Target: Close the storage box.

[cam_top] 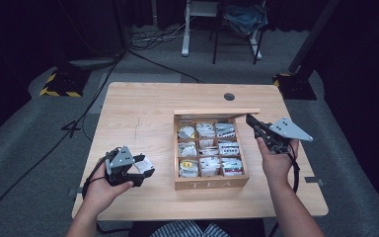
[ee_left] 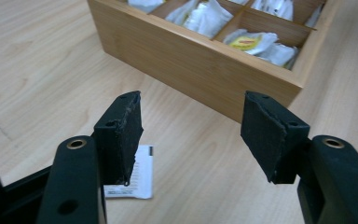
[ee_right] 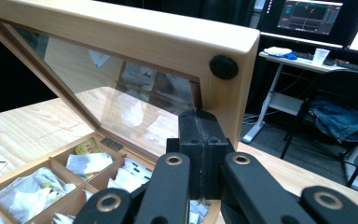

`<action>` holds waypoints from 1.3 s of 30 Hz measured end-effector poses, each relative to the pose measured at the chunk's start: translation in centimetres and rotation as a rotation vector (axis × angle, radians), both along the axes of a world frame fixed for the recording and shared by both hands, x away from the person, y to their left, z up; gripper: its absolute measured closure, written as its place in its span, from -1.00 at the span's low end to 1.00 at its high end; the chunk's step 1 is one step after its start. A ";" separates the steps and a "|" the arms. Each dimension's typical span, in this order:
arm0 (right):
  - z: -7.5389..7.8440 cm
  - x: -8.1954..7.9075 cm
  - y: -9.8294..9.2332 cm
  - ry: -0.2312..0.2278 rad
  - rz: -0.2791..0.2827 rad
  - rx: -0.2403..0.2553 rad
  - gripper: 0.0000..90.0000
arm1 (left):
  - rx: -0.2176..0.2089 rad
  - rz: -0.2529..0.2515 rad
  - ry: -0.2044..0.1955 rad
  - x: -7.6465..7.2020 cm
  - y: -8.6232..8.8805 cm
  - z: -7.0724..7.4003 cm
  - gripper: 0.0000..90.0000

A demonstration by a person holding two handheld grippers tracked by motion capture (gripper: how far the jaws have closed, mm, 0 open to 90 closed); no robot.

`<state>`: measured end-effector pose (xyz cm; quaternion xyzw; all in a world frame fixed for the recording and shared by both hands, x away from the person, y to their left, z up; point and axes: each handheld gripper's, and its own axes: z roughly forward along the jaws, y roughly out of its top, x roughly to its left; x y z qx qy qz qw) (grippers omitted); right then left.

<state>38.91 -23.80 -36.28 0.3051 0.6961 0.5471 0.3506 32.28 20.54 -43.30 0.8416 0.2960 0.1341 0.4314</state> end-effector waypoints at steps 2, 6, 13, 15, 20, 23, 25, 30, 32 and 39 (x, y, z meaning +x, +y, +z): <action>0.0 -0.1 0.0 0.005 -0.001 -0.006 1.00 | -0.013 -0.019 0.016 -0.4 -0.4 -0.5 -0.13; 0.1 -0.2 0.0 0.020 0.004 -0.008 1.00 | -0.001 -0.045 0.049 -0.9 -1.3 -1.6 -0.14; 0.4 -0.5 -0.3 0.050 0.027 -0.014 1.00 | 0.036 -0.073 0.127 -1.1 -2.6 -3.9 -0.15; 0.5 -0.5 -0.2 0.056 0.028 -0.014 1.00 | 0.053 -0.074 0.141 -1.2 -2.8 -4.4 -0.16; 0.7 -0.5 -0.4 0.092 0.046 -0.016 1.00 | 0.068 -0.072 0.179 -1.1 -3.4 -5.5 -0.16; 0.8 -0.6 -0.5 0.120 0.056 -0.017 1.00 | 0.090 -0.073 0.192 -1.0 -3.7 -5.9 -0.16; 0.9 -0.6 -0.5 0.133 0.061 -0.020 1.00 | 0.109 -0.070 0.192 -1.0 -3.8 -6.2 -0.16; 1.0 -0.7 -0.6 0.163 0.072 -0.025 1.00 | 0.088 -0.048 0.175 -1.0 -3.9 -6.4 -0.18; 1.1 -0.8 -0.7 0.180 0.081 -0.031 1.00 | 0.077 -0.043 0.162 -1.0 -3.9 -6.6 -0.18; 1.2 -1.0 -0.8 0.224 0.101 -0.034 1.00 | 0.104 -0.032 0.097 -1.2 -4.4 -7.0 -0.19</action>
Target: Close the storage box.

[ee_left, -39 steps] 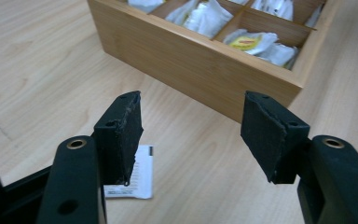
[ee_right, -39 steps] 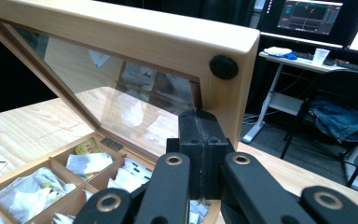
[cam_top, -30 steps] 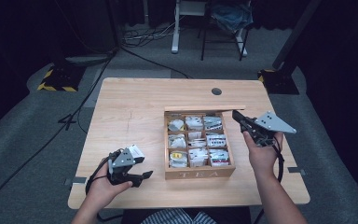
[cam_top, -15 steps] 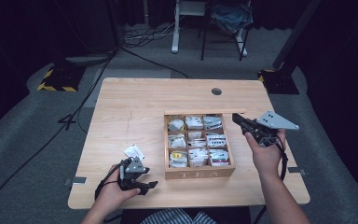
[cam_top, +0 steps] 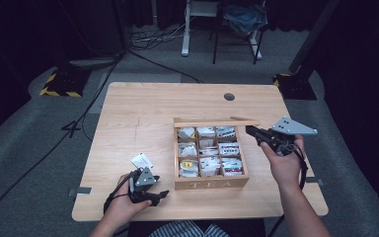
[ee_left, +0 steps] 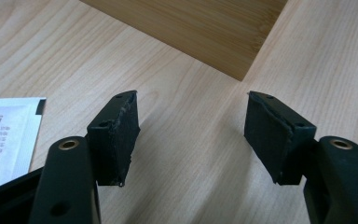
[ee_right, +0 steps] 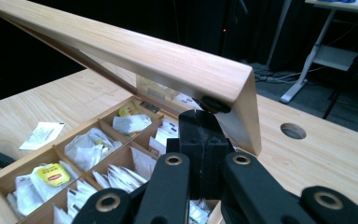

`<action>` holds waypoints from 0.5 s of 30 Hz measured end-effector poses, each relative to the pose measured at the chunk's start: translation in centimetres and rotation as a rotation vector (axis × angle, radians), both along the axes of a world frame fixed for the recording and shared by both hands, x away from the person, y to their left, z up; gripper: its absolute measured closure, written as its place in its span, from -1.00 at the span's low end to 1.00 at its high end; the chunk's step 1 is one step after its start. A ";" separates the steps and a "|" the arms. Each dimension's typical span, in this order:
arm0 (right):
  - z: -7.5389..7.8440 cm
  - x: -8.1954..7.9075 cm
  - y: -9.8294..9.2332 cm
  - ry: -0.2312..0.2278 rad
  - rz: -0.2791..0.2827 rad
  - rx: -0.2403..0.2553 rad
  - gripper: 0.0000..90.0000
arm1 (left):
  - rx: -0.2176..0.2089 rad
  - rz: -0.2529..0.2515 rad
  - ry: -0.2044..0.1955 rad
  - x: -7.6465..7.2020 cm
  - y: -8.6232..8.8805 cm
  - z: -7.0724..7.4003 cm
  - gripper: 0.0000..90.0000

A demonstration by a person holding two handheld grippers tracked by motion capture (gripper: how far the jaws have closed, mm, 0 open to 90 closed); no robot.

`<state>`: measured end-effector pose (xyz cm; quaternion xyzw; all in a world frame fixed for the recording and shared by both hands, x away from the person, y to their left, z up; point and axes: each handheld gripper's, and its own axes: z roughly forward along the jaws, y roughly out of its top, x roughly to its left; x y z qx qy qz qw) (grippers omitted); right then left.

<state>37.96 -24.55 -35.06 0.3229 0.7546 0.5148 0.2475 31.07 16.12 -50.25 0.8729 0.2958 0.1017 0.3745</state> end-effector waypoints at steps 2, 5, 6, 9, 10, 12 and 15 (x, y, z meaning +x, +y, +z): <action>0.0 -0.1 0.0 0.014 0.004 -0.002 1.00 | 0.016 0.007 -0.013 -0.1 -0.3 0.0 -0.20; 0.1 -0.2 0.0 0.032 0.010 -0.010 1.00 | 0.019 0.011 -0.014 -0.1 -0.4 0.0 -0.23; 0.1 -0.2 0.0 0.041 0.014 -0.009 1.00 | 0.020 0.010 -0.014 -0.1 -0.4 0.0 -0.23; 0.1 -0.3 -0.1 0.061 0.025 -0.009 1.00 | 0.019 0.011 -0.014 -0.1 -0.4 0.0 -0.23; 0.1 -0.4 -0.1 0.068 0.028 -0.012 1.00 | 0.019 0.011 -0.014 -0.1 -0.4 0.0 -0.23; 0.1 -0.5 -0.1 0.089 0.032 -0.012 1.00 | 0.019 0.011 -0.014 -0.1 -0.4 0.0 -0.23; 0.1 -0.6 -0.2 0.120 0.047 -0.009 1.00 | 0.019 0.009 -0.014 -0.1 -0.4 0.0 -0.24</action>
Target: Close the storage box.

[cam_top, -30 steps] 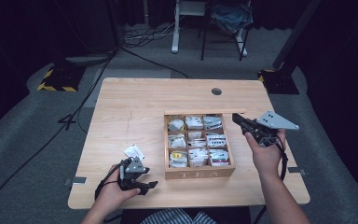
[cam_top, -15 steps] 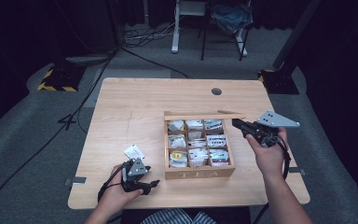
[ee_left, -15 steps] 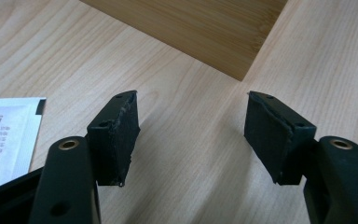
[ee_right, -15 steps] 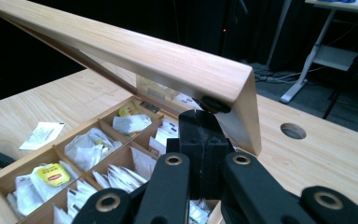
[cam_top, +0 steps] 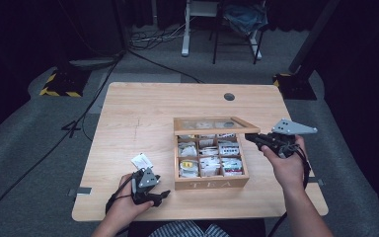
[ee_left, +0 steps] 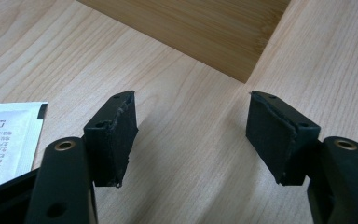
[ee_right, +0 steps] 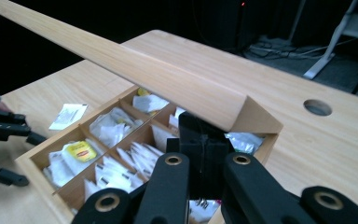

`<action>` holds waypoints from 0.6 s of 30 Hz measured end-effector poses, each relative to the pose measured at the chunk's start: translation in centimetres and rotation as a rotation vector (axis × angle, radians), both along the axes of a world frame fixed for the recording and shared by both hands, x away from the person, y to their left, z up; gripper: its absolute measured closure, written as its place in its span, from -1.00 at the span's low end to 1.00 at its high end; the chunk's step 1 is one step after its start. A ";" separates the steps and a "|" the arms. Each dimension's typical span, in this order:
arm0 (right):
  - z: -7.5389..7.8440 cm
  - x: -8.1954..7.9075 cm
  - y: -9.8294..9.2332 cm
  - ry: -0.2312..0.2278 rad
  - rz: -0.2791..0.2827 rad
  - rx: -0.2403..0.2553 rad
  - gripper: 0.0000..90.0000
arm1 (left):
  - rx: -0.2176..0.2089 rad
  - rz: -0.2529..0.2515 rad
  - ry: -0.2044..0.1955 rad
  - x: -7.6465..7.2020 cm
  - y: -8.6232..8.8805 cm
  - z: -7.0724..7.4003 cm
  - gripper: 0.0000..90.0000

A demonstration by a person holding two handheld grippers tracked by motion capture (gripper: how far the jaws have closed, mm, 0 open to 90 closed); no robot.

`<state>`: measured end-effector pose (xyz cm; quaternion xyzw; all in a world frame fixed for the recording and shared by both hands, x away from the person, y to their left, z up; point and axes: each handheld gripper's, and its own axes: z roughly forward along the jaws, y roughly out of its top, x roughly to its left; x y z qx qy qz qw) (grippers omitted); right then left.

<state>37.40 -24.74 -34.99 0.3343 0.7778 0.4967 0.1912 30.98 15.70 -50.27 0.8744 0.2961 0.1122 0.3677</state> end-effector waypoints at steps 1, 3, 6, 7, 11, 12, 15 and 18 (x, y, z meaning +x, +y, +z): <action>0.0 0.0 0.0 0.009 0.005 -0.004 1.00 | 0.001 -0.001 0.000 0.0 0.0 0.0 -0.24; 0.0 -0.1 0.0 0.030 0.013 -0.012 1.00 | 0.001 0.000 0.000 0.0 0.0 0.0 -0.24; 0.0 -0.2 0.0 0.054 0.023 -0.020 1.00 | 0.001 0.000 0.000 0.0 0.0 0.0 -0.24; 0.0 -0.3 0.0 0.061 0.021 -0.023 1.00 | 0.001 0.000 0.000 0.0 0.0 0.0 -0.24; 0.0 -0.4 0.1 0.094 0.020 -0.039 0.98 | 0.001 -0.001 0.001 0.0 0.0 0.0 -0.25; 0.0 -0.5 0.1 0.104 0.018 -0.044 0.98 | 0.001 -0.002 0.000 0.0 0.0 0.0 -0.24; 0.0 -0.6 0.2 0.127 0.016 -0.058 0.97 | 0.001 -0.001 0.000 0.0 0.0 0.0 -0.24; 0.1 -0.7 0.3 0.163 0.023 -0.076 0.94 | 0.001 -0.002 0.000 0.0 0.0 0.0 -0.24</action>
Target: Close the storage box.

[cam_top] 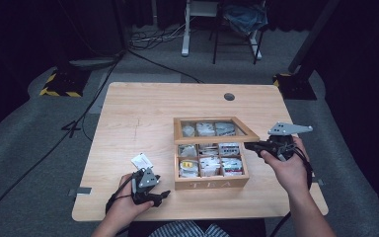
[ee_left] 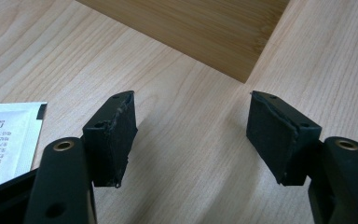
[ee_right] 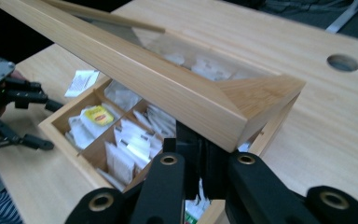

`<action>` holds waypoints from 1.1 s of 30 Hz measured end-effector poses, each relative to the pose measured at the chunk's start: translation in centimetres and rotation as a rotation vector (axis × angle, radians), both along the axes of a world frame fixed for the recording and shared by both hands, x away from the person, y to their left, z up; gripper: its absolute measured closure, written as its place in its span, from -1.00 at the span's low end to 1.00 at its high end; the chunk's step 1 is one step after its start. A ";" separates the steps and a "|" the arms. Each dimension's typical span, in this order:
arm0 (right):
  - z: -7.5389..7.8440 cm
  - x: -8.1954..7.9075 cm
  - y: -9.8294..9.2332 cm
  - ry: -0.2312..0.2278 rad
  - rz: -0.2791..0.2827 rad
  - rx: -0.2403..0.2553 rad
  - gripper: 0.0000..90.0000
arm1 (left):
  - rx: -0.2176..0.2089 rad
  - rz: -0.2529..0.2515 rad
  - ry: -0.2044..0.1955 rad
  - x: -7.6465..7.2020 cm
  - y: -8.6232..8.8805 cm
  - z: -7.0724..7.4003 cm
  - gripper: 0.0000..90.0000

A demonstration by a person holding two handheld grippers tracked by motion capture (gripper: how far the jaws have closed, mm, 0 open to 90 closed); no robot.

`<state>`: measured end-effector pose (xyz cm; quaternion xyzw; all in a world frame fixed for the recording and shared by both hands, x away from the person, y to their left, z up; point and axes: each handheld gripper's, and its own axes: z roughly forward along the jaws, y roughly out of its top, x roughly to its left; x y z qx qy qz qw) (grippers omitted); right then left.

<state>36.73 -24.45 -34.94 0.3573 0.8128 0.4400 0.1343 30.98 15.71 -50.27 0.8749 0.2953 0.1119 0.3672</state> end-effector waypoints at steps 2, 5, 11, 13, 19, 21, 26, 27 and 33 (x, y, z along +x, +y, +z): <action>0.0 -0.1 0.0 0.025 0.005 -0.004 0.90 | 0.000 0.000 0.000 0.0 0.0 0.0 -0.24; -0.1 -0.1 0.1 0.051 0.010 -0.011 0.86 | -0.001 0.001 0.000 0.0 0.0 0.0 -0.24; -0.2 -0.3 0.3 0.117 0.004 -0.045 0.64 | 0.000 0.000 0.001 0.0 0.0 0.0 -0.25; -0.3 -0.4 0.3 0.142 0.000 -0.044 0.63 | 0.000 0.000 0.000 0.0 0.0 0.0 -0.25; -0.4 -0.4 0.4 0.178 0.000 -0.059 0.63 | -0.003 0.001 -0.002 0.0 0.0 0.0 -0.25; -0.6 -0.4 0.4 0.199 0.014 -0.084 0.63 | -0.003 0.002 0.000 0.0 -0.1 0.0 -0.27; -0.8 -0.4 0.5 0.227 0.014 -0.101 0.63 | -0.004 0.006 0.002 -0.1 -0.3 -0.1 -0.30; -0.9 -0.4 0.6 0.227 0.015 -0.110 0.63 | -0.005 0.006 0.002 -0.1 -0.3 -0.1 -0.30; -1.1 -0.5 0.7 0.254 0.023 -0.134 0.62 | -0.004 0.005 0.003 -0.1 -0.2 -0.1 -0.31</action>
